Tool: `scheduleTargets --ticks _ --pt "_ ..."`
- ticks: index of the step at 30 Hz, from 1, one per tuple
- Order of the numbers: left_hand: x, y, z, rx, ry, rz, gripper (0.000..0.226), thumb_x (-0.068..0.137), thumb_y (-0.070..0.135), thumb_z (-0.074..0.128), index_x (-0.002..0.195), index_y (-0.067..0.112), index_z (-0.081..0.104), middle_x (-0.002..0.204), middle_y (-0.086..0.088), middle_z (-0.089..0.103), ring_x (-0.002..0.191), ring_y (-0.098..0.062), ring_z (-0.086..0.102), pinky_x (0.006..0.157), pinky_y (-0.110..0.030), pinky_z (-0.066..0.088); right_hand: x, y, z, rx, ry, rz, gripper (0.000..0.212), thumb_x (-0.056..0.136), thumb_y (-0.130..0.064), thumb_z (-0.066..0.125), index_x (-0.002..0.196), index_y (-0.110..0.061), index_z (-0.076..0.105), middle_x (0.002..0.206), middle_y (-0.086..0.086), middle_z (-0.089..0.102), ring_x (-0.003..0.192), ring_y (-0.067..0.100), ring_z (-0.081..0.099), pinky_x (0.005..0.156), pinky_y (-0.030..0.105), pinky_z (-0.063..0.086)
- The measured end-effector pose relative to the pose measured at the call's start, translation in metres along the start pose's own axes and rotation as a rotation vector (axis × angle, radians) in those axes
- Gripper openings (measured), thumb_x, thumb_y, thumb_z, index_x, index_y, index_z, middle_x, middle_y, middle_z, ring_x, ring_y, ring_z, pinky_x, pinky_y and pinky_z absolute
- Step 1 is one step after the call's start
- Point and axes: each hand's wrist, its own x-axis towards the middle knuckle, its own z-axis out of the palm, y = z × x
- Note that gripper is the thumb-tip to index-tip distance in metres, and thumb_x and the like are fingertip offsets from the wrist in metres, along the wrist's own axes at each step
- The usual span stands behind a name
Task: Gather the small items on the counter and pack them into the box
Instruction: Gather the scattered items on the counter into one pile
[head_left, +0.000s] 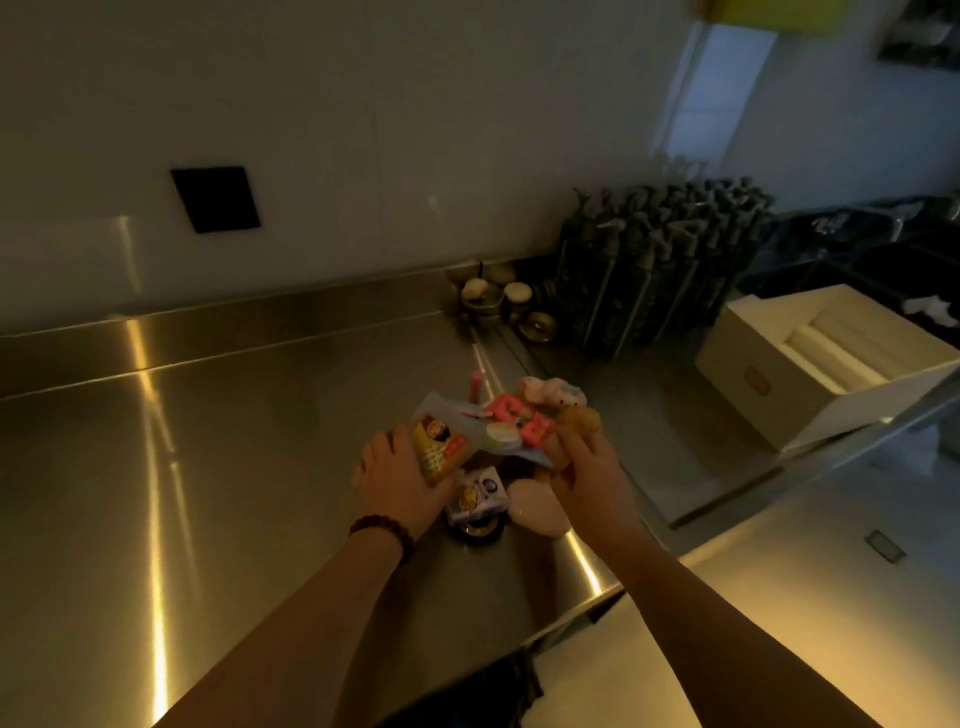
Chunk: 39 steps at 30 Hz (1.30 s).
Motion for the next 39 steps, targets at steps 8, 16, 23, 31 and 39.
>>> scheduleTargets --ticks 8,16,23,31,39 --pt "0.020 0.007 0.019 -0.061 -0.132 -0.040 0.121 0.065 0.080 0.055 0.150 0.017 -0.004 0.158 -0.008 0.005 0.142 -0.031 0.013 0.116 -0.046 0.017 0.074 0.017 0.006 0.047 -0.096 0.045 0.071 0.070 -0.043 0.076 0.128 -0.037 0.036 0.132 0.004 0.042 0.114 0.025 0.047 0.090 0.043 0.048" --pt "0.032 0.018 0.033 -0.044 -0.166 -0.136 0.131 0.053 0.098 0.019 0.150 0.014 -0.006 0.159 -0.005 -0.006 0.146 -0.021 -0.007 0.119 -0.046 0.002 0.139 0.023 0.002 0.371 -0.079 -0.012 0.059 0.086 -0.021 0.059 0.135 -0.039 0.031 0.124 -0.002 0.053 0.108 0.015 0.054 0.088 0.038 0.050" --pt "0.028 0.039 0.032 -0.120 -0.085 -0.289 0.135 0.045 0.100 0.016 0.150 0.019 -0.007 0.158 0.002 -0.008 0.145 -0.015 -0.011 0.119 -0.042 -0.001 0.203 0.012 -0.003 0.520 -0.254 -0.163 0.031 0.084 -0.005 0.062 0.100 -0.031 0.053 0.089 -0.015 0.053 0.079 -0.005 0.051 0.063 0.000 0.039" --pt "0.022 0.058 0.039 -0.159 0.037 -0.398 0.128 0.050 0.099 0.003 0.151 0.021 0.002 0.159 0.000 0.000 0.146 -0.016 -0.006 0.119 -0.046 0.005 0.228 0.023 0.041 0.551 -0.520 -0.217 0.029 0.080 0.000 0.061 0.079 -0.027 0.049 0.078 -0.006 0.051 0.071 0.005 0.049 0.058 0.010 0.038" --pt "0.024 0.065 0.038 -0.101 0.001 -0.450 0.126 0.050 0.098 0.012 0.151 0.024 -0.001 0.159 0.003 -0.004 0.145 -0.013 -0.011 0.116 -0.042 -0.004 0.228 0.026 0.058 0.612 -0.622 -0.171 0.014 0.083 -0.006 0.065 0.089 -0.006 0.052 0.076 -0.002 0.050 0.067 0.003 0.048 0.051 0.003 0.038"
